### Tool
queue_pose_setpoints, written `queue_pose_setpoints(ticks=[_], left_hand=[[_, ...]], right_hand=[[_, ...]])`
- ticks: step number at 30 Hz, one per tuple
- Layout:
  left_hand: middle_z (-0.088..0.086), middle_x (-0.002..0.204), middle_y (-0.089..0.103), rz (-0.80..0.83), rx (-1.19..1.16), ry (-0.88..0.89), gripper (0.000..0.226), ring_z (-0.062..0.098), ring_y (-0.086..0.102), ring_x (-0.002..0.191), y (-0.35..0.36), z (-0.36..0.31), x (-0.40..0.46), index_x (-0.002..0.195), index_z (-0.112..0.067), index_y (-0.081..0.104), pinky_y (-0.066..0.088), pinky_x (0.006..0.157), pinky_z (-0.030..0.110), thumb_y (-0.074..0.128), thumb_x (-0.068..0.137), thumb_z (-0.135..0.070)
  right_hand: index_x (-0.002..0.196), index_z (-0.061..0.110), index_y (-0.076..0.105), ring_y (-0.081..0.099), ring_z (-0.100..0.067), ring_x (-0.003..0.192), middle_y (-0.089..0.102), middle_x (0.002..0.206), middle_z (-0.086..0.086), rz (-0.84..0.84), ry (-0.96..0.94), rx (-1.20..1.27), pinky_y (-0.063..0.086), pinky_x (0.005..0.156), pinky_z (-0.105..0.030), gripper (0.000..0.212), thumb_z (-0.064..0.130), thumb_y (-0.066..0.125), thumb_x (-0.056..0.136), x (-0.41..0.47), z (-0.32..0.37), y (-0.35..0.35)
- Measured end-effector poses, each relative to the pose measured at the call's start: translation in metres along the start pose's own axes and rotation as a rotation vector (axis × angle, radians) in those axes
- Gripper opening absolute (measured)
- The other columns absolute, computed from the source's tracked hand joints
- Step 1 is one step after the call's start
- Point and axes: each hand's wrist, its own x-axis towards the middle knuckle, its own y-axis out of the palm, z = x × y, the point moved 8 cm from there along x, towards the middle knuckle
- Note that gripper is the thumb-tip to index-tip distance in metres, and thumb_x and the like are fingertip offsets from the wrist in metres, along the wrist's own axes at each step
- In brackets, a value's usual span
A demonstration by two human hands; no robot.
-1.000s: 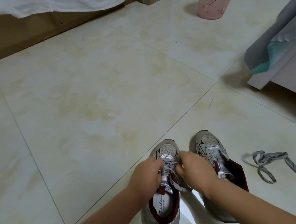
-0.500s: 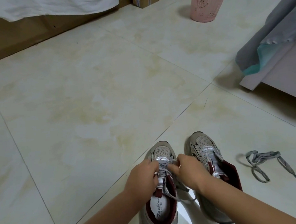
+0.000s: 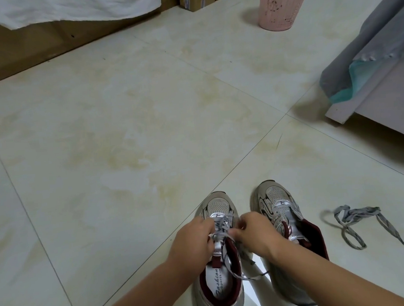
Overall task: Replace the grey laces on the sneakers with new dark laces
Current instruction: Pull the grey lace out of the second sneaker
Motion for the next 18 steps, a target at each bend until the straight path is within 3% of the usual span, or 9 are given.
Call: queue_pose_setpoints(ticks=[2, 4, 7, 9, 11, 13, 15, 18], left_hand=[[0.000, 0.103, 0.052, 0.001, 0.002, 0.003, 0.012, 0.017, 0.049, 0.089, 0.000, 0.000, 0.000, 0.100, -0.017, 0.051, 0.028, 0.066, 0.021, 0.044, 0.090, -0.017], [0.000, 0.103, 0.052, 0.003, 0.007, 0.008, 0.013, 0.018, 0.049, 0.092, -0.001, 0.000, 0.000, 0.101, -0.017, 0.051, 0.027, 0.067, 0.021, 0.044, 0.090, -0.017], [0.000, 0.100, 0.050, 0.008, 0.007, 0.016, 0.013, 0.018, 0.048, 0.089, 0.000, 0.000, 0.000, 0.100, -0.016, 0.051, 0.027, 0.066, 0.022, 0.043, 0.089, -0.017], [-0.003, 0.092, 0.044, 0.003, 0.009, 0.018, 0.013, 0.015, 0.043, 0.083, 0.000, 0.001, 0.001, 0.100, -0.017, 0.051, 0.026, 0.065, 0.022, 0.043, 0.090, -0.017], [-0.007, 0.090, 0.039, -0.003, 0.007, 0.021, 0.012, 0.013, 0.039, 0.080, 0.001, 0.001, 0.001, 0.099, -0.017, 0.051, 0.025, 0.065, 0.021, 0.043, 0.090, -0.017], [-0.008, 0.089, 0.040, -0.010, -0.003, 0.018, 0.011, 0.012, 0.039, 0.080, 0.000, 0.002, 0.001, 0.099, -0.017, 0.051, 0.026, 0.065, 0.021, 0.044, 0.090, -0.017], [-0.008, 0.089, 0.040, -0.017, -0.017, 0.011, 0.010, 0.011, 0.039, 0.079, 0.000, 0.002, 0.001, 0.098, -0.017, 0.051, 0.025, 0.065, 0.021, 0.045, 0.090, -0.018], [-0.009, 0.088, 0.039, -0.024, -0.022, 0.007, 0.008, 0.011, 0.038, 0.079, -0.001, 0.003, 0.000, 0.095, -0.018, 0.050, 0.023, 0.064, 0.020, 0.047, 0.088, -0.018]], right_hand=[[0.063, 0.014, 0.049, 0.054, -0.023, 0.070, 0.056, 0.069, -0.007, 0.045, 0.000, 0.000, 0.051, 0.075, -0.038, 0.028, 0.018, 0.057, 0.090, 0.003, -0.002, 0.006], [0.059, 0.015, 0.045, 0.054, -0.023, 0.071, 0.052, 0.066, -0.004, 0.019, -0.003, -0.029, 0.049, 0.071, -0.035, 0.033, 0.014, 0.054, 0.091, 0.006, -0.001, 0.004], [0.082, 0.009, 0.058, 0.059, -0.027, 0.088, 0.063, 0.091, -0.010, -0.083, 0.025, -0.077, 0.048, 0.080, -0.034, 0.013, 0.010, 0.048, 0.091, 0.006, -0.004, -0.010], [0.103, 0.004, 0.057, 0.058, -0.029, 0.101, 0.062, 0.106, -0.012, -0.180, 0.069, -0.174, 0.046, 0.082, -0.033, 0.019, 0.006, 0.047, 0.087, 0.003, -0.007, -0.026], [0.105, 0.004, 0.054, 0.056, -0.030, 0.101, 0.060, 0.106, -0.012, -0.254, 0.100, -0.138, 0.041, 0.076, -0.031, 0.023, 0.002, 0.043, 0.085, 0.003, -0.013, -0.037], [0.101, 0.006, 0.051, 0.058, -0.031, 0.096, 0.059, 0.101, -0.012, -0.259, 0.093, 0.017, 0.046, 0.078, -0.035, 0.016, 0.004, 0.044, 0.087, 0.006, -0.016, -0.034], [0.099, 0.004, 0.050, 0.062, -0.030, 0.084, 0.061, 0.094, -0.014, -0.153, 0.134, 0.309, 0.054, 0.078, -0.042, 0.016, 0.012, 0.058, 0.087, 0.007, -0.020, -0.016], [0.088, -0.005, 0.057, 0.053, -0.017, 0.045, 0.059, 0.064, -0.011, 0.096, 0.218, 0.538, 0.048, 0.049, -0.029, 0.024, 0.016, 0.068, 0.084, 0.001, -0.022, 0.017]])
